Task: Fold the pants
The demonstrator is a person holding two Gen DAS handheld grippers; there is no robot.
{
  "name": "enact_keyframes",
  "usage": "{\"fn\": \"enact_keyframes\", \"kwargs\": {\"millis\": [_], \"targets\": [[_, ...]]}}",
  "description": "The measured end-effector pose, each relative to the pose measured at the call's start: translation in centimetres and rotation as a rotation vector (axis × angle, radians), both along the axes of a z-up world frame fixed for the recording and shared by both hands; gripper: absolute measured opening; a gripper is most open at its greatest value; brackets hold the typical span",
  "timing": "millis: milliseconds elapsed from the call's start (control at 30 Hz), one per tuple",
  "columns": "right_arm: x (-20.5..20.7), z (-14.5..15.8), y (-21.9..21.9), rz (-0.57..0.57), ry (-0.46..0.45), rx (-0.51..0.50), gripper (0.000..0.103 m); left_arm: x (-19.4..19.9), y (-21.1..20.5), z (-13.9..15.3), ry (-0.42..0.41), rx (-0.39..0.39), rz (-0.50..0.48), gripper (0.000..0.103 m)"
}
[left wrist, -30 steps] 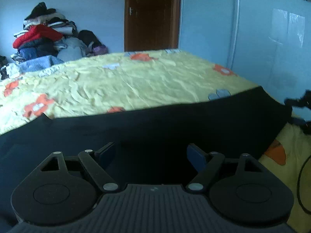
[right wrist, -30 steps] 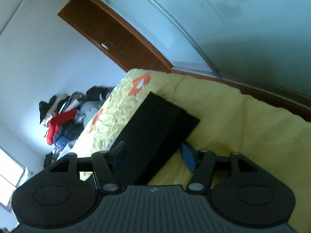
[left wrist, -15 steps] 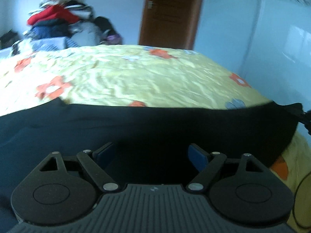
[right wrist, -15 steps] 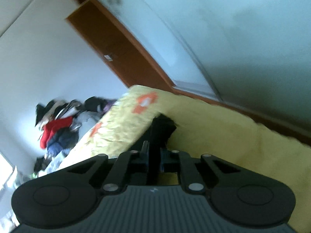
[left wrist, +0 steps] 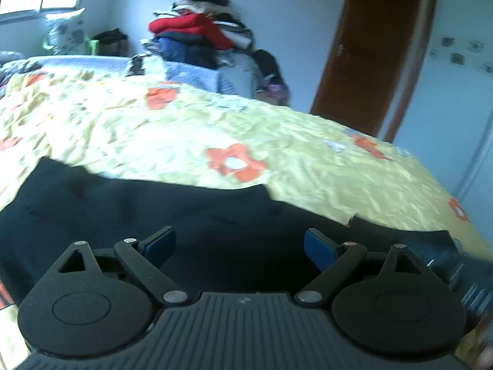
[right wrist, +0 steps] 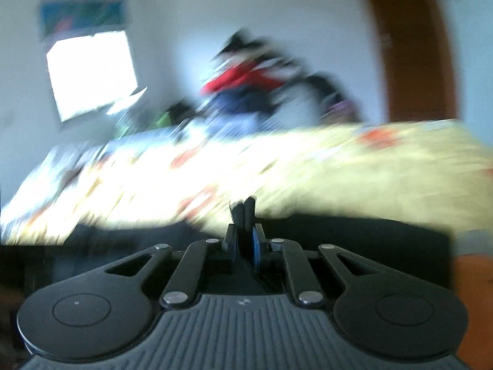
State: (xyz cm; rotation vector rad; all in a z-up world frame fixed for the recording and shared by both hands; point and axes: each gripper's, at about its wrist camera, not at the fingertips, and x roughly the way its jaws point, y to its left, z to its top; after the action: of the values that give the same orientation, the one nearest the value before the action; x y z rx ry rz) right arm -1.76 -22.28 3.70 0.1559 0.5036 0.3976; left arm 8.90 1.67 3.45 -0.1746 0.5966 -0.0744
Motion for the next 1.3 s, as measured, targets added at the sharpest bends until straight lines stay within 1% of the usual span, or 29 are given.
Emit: {"fn": "enact_keyframes", "kwargs": {"millis": [67,133,200,267,300,367,400,433,467,500,533,600,633,667,733,800,900,933,967,1067,1133,1167,1267,1300], "targets": [[-0.1,-1.2,2.9,0.079,0.035,-0.037,0.01,-0.1,0.9,-0.1,0.004,-0.001,0.014,0.091],[-0.7,-1.6,4.6,0.121,0.043,-0.074,0.01,-0.2,1.7,-0.3,0.006,-0.004,0.027,0.092],[-1.4,-1.8,5.8,0.16,0.052,-0.091,0.01,-0.1,2.2,-0.6,0.014,-0.019,0.036,0.092],[-1.8,-2.0,6.3,0.182,0.06,-0.13,0.01,0.0,2.5,-0.8,0.024,-0.042,0.032,0.092],[-2.0,-2.0,6.5,0.182,0.067,-0.157,0.01,-0.1,2.5,-0.8,0.028,-0.048,0.025,0.092],[-2.4,-1.5,6.6,0.115,0.018,-0.227,0.011,-0.3,2.5,-0.7,0.024,-0.044,0.014,0.092],[-3.1,-1.2,6.6,0.075,-0.021,-0.31,0.011,-0.3,2.3,-0.8,0.022,-0.038,0.013,0.092],[-3.4,-1.2,6.7,0.058,-0.047,-0.401,0.013,-0.3,2.3,-0.8,0.02,-0.035,0.014,0.092],[-3.9,-1.3,6.9,0.049,-0.069,-0.498,0.019,-0.3,2.2,-0.9,0.023,-0.038,0.014,0.093],[-4.3,-1.5,7.1,0.041,-0.085,-0.576,0.022,-0.2,2.1,-1.0,0.029,-0.045,0.013,0.093],[-4.6,-1.8,7.2,0.047,-0.092,-0.632,0.028,-0.1,2.0,-1.2,0.038,-0.057,0.009,0.093],[-4.6,-2.6,7.3,0.081,-0.061,-0.681,0.039,0.0,1.7,-1.4,0.06,-0.078,-0.008,0.093],[-4.6,-3.0,7.4,0.095,-0.054,-0.699,0.052,0.0,1.4,-1.5,0.068,-0.085,-0.024,0.093],[-4.7,-3.4,7.6,0.092,-0.069,-0.725,0.056,0.0,1.1,-1.5,0.071,-0.085,-0.04,0.093],[-4.6,-3.9,7.9,0.08,-0.087,-0.76,0.056,-0.2,0.5,-1.4,0.064,-0.072,-0.064,0.093],[-4.0,-4.0,8.0,0.065,-0.093,-0.769,0.056,-0.3,0.1,-1.4,0.06,-0.066,-0.076,0.093],[-2.8,-4.5,8.2,0.073,-0.116,-0.806,0.055,-0.2,-0.3,-1.5,0.072,-0.08,-0.088,0.093],[-2.4,-4.6,8.2,0.083,-0.118,-0.811,0.051,-0.1,-0.4,-1.5,0.079,-0.089,-0.09,0.093],[-2.1,-4.7,8.3,0.096,-0.12,-0.817,0.039,0.0,-0.5,-1.6,0.086,-0.097,-0.092,0.093],[-1.9,-5.4,8.7,0.117,-0.129,-0.845,0.016,0.4,-0.6,-1.4,0.103,-0.127,-0.109,0.093],[-2.2,-5.3,8.6,0.111,-0.134,-0.843,0.012,0.8,-0.6,-1.2,0.109,-0.154,-0.119,0.094],[-2.3,-5.0,8.3,0.098,-0.134,-0.826,0.008,1.0,-0.6,-1.2,0.117,-0.172,-0.125,0.094],[-2.3,-3.1,6.2,0.065,-0.11,-0.67,0.006,1.9,-0.7,-1.3,0.147,-0.238,-0.136,0.094],[-2.4,-2.6,5.6,0.057,-0.107,-0.637,0.006,2.4,-0.7,-1.4,0.165,-0.273,-0.147,0.095]]}}
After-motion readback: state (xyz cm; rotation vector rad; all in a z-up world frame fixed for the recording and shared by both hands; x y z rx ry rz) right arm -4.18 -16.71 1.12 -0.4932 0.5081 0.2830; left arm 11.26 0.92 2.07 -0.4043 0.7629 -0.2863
